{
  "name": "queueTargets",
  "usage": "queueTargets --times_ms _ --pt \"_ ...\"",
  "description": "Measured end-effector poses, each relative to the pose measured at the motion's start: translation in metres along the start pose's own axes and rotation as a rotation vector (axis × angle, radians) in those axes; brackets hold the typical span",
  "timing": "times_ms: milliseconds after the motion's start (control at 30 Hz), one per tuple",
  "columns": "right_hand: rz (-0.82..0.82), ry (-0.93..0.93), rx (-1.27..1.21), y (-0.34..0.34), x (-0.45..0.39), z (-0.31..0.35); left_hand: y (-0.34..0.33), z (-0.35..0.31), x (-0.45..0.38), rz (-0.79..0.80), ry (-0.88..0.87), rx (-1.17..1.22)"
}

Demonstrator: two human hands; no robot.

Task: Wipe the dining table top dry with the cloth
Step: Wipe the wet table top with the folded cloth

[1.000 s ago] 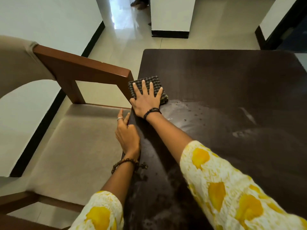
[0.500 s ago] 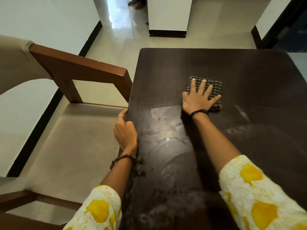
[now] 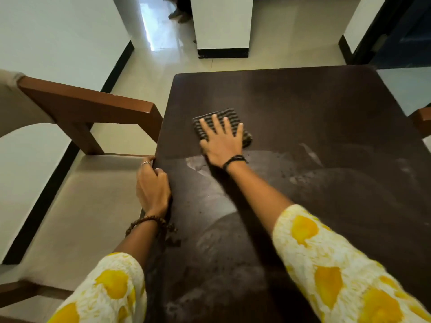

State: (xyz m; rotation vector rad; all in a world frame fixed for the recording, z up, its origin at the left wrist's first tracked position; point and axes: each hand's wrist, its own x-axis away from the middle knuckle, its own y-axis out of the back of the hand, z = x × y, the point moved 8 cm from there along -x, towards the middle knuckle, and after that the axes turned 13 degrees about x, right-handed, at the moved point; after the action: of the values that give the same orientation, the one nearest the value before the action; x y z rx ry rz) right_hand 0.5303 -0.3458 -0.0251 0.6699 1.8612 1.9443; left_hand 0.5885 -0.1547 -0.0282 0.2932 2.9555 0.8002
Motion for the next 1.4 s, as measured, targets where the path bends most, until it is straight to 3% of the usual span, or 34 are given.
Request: queueTargets --times_ms 133,267,467,567,700,867,967,1067,1267,1400 --pt "0.065 -0.250 -0.032 0.001 0.014 -0.107 -0.004 -0.007 0.000 -0.005 -0.073 -0.075" --pt "0.070 -0.363 -0.036 0.001 0.021 -0.108 -0.014 -0.010 -0.003 0.028 -0.117 -0.097" --pt "0.025 -0.059 -0.009 0.001 0.029 -0.004 -0.022 -0.025 0.006 0.146 -0.203 -0.025" --pt "0.025 0.053 0.003 0.000 0.030 -0.010 -0.036 -0.041 0.031 0.199 -0.222 0.040" --pt "-0.030 -0.040 -0.007 0.002 0.037 -0.087 -0.085 -0.061 0.079 0.325 -0.267 0.005" --pt "0.028 -0.263 -0.004 0.002 0.055 -0.208 -0.115 -0.068 0.099 0.260 -0.318 -0.248" --pt "0.093 -0.394 -0.038 -0.001 0.064 -0.238 -0.115 -0.068 0.101 0.259 -0.337 -0.282" --pt "0.072 -0.426 -0.045 0.001 0.061 -0.210 -0.116 -0.070 0.102 0.245 -0.350 -0.331" --pt "0.024 -0.127 0.011 -0.001 0.053 -0.095 -0.115 -0.069 0.097 0.263 -0.336 -0.336" --pt "-0.003 0.011 0.042 -0.001 0.058 -0.105 -0.114 -0.069 0.094 0.248 -0.336 -0.348"
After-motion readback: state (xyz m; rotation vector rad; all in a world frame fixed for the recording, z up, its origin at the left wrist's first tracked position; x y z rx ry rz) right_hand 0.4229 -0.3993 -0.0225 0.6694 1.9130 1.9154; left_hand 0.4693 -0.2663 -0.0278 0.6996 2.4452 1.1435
